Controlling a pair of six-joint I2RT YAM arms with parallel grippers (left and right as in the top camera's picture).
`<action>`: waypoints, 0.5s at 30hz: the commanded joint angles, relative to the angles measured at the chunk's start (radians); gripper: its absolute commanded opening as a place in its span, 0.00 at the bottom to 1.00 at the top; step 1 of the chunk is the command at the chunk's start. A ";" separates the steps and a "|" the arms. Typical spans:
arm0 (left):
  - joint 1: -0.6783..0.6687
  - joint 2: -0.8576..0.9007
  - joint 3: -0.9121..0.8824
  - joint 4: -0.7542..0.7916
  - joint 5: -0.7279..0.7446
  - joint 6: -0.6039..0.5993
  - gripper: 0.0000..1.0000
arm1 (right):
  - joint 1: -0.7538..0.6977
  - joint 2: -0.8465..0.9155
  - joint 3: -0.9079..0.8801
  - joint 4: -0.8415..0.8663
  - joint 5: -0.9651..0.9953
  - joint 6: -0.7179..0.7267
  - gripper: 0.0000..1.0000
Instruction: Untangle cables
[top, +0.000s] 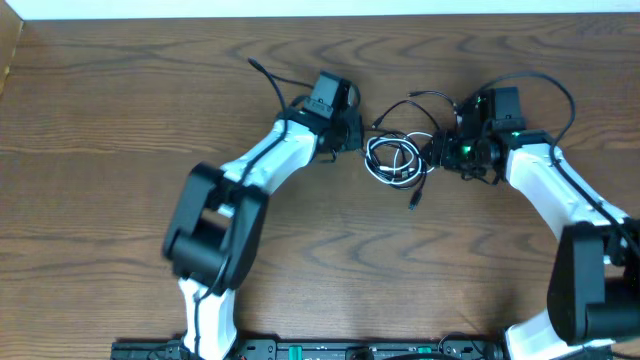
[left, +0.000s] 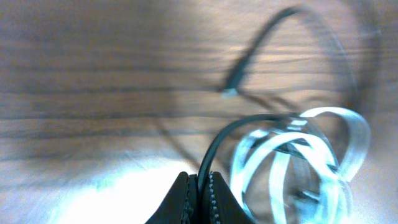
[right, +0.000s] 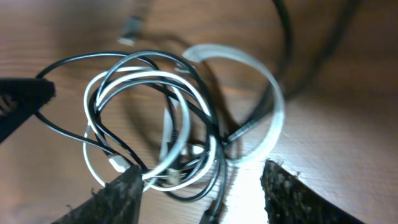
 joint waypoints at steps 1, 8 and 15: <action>-0.028 -0.191 0.011 -0.015 0.065 0.095 0.07 | -0.001 -0.088 0.039 0.036 -0.138 -0.054 0.61; -0.062 -0.301 0.011 -0.008 0.116 0.099 0.07 | 0.011 -0.095 0.039 0.083 -0.209 0.022 0.61; -0.064 -0.333 0.011 0.041 0.163 0.052 0.07 | 0.077 -0.085 0.039 0.106 -0.137 0.036 0.61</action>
